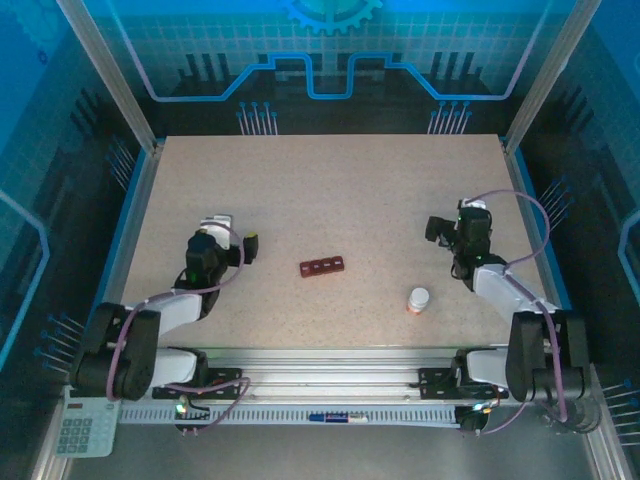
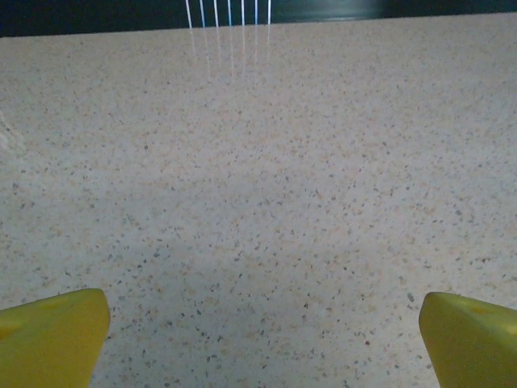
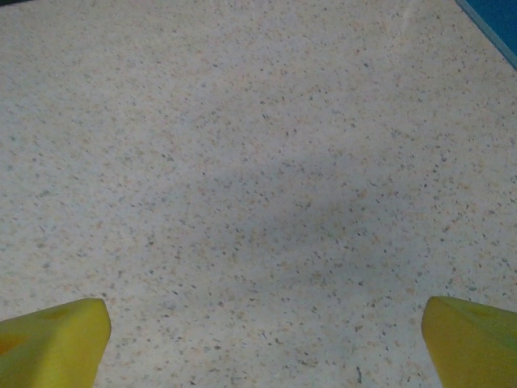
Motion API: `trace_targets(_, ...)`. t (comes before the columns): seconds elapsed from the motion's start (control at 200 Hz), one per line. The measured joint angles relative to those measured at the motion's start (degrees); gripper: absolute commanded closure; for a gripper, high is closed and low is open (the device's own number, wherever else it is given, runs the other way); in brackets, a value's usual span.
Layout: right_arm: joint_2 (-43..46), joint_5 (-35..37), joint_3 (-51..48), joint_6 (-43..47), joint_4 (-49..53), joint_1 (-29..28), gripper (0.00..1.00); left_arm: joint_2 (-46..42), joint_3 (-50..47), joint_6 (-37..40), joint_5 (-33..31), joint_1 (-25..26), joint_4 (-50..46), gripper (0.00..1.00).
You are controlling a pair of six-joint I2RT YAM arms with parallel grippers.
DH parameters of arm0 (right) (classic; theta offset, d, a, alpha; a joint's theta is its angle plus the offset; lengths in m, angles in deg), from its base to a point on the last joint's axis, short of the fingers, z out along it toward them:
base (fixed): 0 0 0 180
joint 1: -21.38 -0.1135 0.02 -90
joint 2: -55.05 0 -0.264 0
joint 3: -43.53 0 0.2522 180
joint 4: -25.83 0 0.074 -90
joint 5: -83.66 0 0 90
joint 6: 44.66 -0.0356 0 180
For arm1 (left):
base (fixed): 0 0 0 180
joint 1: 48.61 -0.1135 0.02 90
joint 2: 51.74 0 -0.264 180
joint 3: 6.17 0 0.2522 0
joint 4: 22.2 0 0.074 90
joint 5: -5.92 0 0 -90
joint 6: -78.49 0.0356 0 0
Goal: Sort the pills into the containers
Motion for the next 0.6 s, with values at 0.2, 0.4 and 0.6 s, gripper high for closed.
trace_targets(0.2,-2.69,1.05,-9.18,4.07,-15.39,-0.22,0.00,8.41,-0.24,0.04,0.00,-1.05,11.87,0.01)
trace_targets(0.4,-8.46,0.09,-13.70,7.78,-32.54,-0.79,0.00,15.17,-2.64,0.04,-0.33,-1.44,21.53,0.01)
trace_targets(0.6,-13.81,-1.79,-13.75,11.63,-41.79,-3.30,0.00,15.04,-0.48,0.04,1.16,-1.90,20.13,0.01)
